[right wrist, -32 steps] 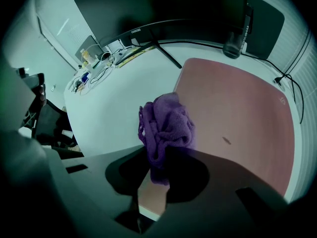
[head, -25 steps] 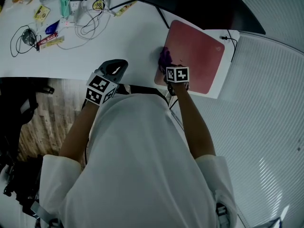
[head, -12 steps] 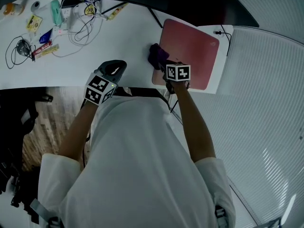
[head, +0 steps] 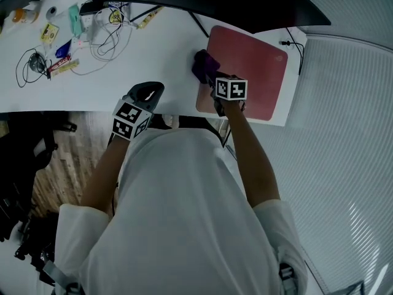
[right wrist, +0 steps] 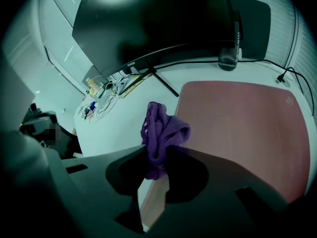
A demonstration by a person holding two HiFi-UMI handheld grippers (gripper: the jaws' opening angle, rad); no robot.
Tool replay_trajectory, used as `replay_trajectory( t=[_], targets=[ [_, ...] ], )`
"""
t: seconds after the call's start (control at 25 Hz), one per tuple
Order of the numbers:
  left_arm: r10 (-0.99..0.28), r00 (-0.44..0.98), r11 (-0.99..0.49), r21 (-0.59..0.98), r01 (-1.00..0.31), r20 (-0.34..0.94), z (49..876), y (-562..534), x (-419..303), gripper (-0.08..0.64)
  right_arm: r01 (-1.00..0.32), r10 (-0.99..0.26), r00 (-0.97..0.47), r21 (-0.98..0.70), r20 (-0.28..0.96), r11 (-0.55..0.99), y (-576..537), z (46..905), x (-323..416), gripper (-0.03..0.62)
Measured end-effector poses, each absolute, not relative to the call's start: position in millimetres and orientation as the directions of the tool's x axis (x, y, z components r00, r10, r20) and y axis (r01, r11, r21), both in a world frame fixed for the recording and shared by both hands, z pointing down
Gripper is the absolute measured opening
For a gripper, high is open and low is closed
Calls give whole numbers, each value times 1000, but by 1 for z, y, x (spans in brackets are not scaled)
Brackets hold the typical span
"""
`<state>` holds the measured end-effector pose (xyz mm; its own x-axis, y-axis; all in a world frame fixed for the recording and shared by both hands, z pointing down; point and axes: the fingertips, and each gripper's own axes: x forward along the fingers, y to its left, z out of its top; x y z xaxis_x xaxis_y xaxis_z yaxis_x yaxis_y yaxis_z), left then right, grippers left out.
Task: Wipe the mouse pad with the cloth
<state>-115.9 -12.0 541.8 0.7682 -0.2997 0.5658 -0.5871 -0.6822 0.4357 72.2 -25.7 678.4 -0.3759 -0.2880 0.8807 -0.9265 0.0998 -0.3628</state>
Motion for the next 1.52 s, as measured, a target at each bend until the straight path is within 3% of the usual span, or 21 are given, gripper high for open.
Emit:
replay_trajectory(
  t=[0.48,1.52],
  targets=[
    [-324,716,-638,416,-648,618,541,24,-72,23,-922,-326,-371,-385,869,23,-31,700,134,97],
    [-277,712,-690,382,-615,645,538,48,22,23,-926,-403,-259,-344,878,-155,8,704,310,97]
  ],
)
